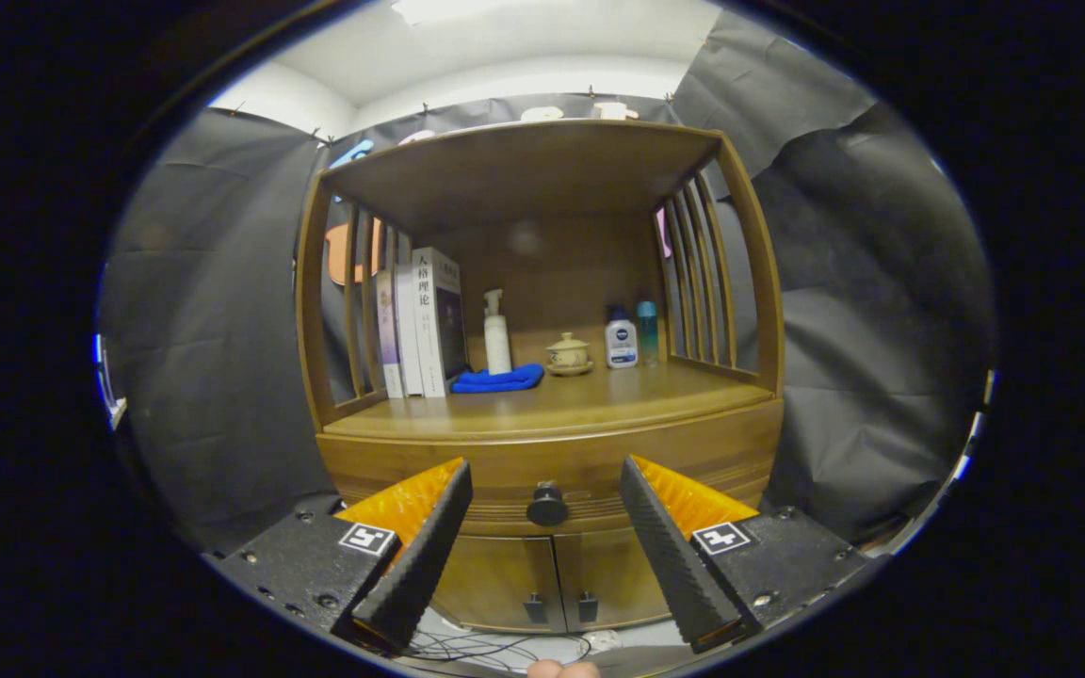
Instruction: Pull open the drawer, take out the items inside it, and place them on the countertop above the cabinet.
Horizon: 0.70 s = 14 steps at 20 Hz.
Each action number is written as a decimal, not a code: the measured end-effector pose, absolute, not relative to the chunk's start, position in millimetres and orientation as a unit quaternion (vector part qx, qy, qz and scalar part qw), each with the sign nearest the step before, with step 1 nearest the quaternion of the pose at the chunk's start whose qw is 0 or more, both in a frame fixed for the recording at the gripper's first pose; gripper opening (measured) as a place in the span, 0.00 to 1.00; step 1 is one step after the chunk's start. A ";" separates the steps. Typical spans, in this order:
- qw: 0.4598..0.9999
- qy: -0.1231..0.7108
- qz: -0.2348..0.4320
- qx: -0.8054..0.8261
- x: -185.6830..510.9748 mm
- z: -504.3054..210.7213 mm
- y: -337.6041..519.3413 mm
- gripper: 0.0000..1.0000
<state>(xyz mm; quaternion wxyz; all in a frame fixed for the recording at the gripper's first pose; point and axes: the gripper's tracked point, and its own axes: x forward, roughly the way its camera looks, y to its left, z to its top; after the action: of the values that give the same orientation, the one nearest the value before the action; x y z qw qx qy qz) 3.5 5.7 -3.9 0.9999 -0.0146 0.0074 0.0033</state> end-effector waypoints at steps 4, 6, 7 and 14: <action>1.000 0.008 0.003 -0.018 4.7 -4.3 5.4 1.00; 1.000 0.008 0.004 -0.018 5.9 -7.8 4.6 1.00; 1.000 0.009 0.003 -0.019 8.6 -10.4 3.8 1.00; 0.999 0.036 0.017 -0.036 64.7 -45.0 6.8 1.00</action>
<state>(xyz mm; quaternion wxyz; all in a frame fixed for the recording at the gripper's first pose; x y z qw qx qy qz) 64.7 6.8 -45.0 0.9986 -0.0360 0.0357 0.0170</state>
